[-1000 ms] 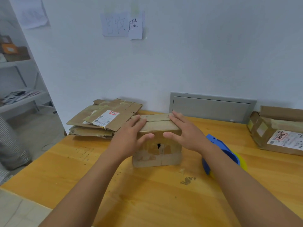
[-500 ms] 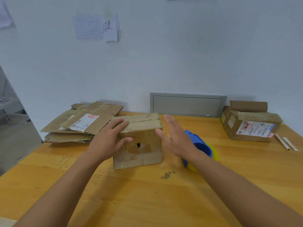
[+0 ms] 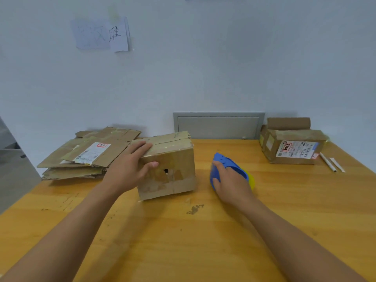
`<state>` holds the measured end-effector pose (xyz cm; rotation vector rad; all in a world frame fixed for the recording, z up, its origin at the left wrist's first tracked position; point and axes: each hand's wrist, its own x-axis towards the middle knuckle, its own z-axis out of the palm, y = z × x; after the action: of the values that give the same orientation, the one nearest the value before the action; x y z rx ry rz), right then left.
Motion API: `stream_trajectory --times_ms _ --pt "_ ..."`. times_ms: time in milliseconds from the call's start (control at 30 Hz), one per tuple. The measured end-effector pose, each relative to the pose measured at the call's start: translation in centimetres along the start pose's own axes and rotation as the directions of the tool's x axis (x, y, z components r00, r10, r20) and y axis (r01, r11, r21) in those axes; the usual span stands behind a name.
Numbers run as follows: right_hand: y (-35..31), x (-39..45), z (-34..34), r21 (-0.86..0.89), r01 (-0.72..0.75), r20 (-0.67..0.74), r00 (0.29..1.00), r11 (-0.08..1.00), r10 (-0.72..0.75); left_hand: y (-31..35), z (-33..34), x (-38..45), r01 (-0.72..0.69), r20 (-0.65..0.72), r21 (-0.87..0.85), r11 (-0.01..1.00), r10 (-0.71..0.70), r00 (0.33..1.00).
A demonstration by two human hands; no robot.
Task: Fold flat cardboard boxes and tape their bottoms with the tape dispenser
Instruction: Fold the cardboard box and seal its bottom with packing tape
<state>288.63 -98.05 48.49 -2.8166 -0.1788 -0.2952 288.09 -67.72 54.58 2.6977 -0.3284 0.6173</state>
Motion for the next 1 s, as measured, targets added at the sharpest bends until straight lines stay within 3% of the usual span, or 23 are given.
stream_trajectory --times_ms 67,167,267,333,533,667,800,1000 --pt "0.8 0.7 -0.9 0.219 -0.013 -0.084 0.996 0.976 0.033 0.7 0.4 0.7 -0.019 -0.015 -0.009 1.0 0.019 1.0" --pt "2.1 1.5 -1.9 0.576 -0.047 -0.137 0.979 0.816 0.153 1.6 1.0 2.3 -0.032 -0.025 -0.01 0.999 0.031 0.999" --pt "3.0 1.4 -1.9 0.686 -0.042 -0.134 0.974 0.726 0.182 2.3 2.2 3.7 -0.003 0.005 0.018 1.0 0.003 1.0" --pt "3.6 1.4 -2.2 0.7 -0.043 -0.131 0.973 0.713 0.188 2.5 3.3 4.1 0.01 0.028 0.036 0.999 -0.011 1.0" --pt "5.4 1.4 -3.0 0.533 -0.142 -0.186 0.942 0.834 0.279 2.1 4.4 5.2 0.023 0.046 0.055 0.998 -0.026 0.999" --pt "5.3 1.0 -2.0 0.553 -0.216 -0.126 0.933 0.805 0.338 1.7 4.6 5.3 0.005 0.057 0.052 0.999 -0.008 0.998" --pt "5.1 0.8 -1.6 0.468 -0.156 -0.263 0.915 0.87 0.306 1.4 4.2 5.2 -0.028 0.085 0.022 0.999 0.026 0.996" --pt "4.3 2.4 -6.7 0.602 0.001 -0.413 0.856 0.798 0.311 2.6 3.5 6.2 -0.11 0.033 -0.066 0.992 0.112 0.993"
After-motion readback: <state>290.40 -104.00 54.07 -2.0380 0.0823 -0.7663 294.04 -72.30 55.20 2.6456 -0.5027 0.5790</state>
